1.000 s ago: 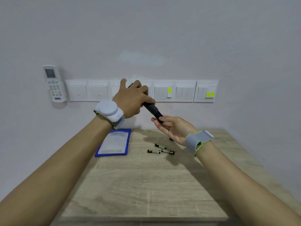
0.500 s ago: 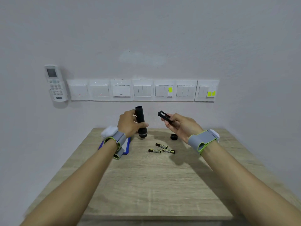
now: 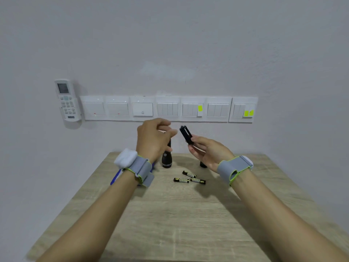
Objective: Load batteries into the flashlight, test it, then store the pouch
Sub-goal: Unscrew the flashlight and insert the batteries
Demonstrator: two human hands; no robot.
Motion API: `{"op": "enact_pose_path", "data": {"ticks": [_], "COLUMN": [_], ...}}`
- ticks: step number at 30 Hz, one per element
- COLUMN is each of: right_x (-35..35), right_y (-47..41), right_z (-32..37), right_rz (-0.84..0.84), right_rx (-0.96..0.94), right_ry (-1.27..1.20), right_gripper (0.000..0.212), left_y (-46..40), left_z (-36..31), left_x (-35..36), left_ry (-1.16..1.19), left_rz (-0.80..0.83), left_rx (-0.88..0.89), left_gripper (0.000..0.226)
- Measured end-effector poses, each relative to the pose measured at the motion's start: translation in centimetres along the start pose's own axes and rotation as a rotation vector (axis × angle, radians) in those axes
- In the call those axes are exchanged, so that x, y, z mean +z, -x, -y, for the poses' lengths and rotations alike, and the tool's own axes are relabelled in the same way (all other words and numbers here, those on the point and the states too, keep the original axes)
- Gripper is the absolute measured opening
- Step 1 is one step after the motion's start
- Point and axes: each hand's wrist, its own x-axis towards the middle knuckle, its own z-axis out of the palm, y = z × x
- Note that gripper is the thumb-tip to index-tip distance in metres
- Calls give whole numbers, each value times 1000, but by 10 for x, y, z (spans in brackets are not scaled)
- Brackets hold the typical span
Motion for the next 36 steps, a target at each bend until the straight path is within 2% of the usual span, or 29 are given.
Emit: {"op": "enact_pose_path", "data": {"ticks": [3, 5, 9, 11, 13, 14, 16, 19, 23, 29, 33, 36], "right_x": [7, 9, 7, -1, -14, -19, -24, -21, -17, -17, -17, -14], "right_y": [1, 2, 0, -7, -18, -20, -20, -21, -24, -24, -26, -23], "right_z": [1, 1, -2, -6, -11, -15, -19, -21, -19, -19, -18, -6], "right_rz": [67, 92, 72, -18, -61, -27, 83, 146, 122, 157, 98, -6], "right_rx": [17, 20, -40, -138, -307, -347, -316, -247, -311, -267, -403, -602], "right_ry": [-22, -11, 111, 491, 1097, 1315, 1534, 1592, 1670, 1740, 1738, 1515], "right_gripper": [29, 24, 23, 16, 11, 11, 8, 13, 16, 21, 17, 11], "left_y": [1, 3, 2, -1, -1, 0, 2, 4, 5, 6, 7, 5], "left_z": [-4, -1, 7, 9, 10, 10, 11, 12, 13, 14, 13, 11], "left_x": [4, 6, 8, 7, 5, 5, 5, 6, 6, 6, 6, 2], "left_ry": [187, 272, 292, 300, 299, 291, 280, 280, 292, 293, 309, 344], "left_rz": [152, 229, 178, 142, 141, 150, 171, 184, 196, 206, 230, 253], "left_rx": [-151, -199, -211, -215, -217, -215, -206, -210, -220, -228, -228, -234], "left_gripper": [31, 26, 19, 23, 25, 25, 25, 26, 27, 26, 23, 19]}}
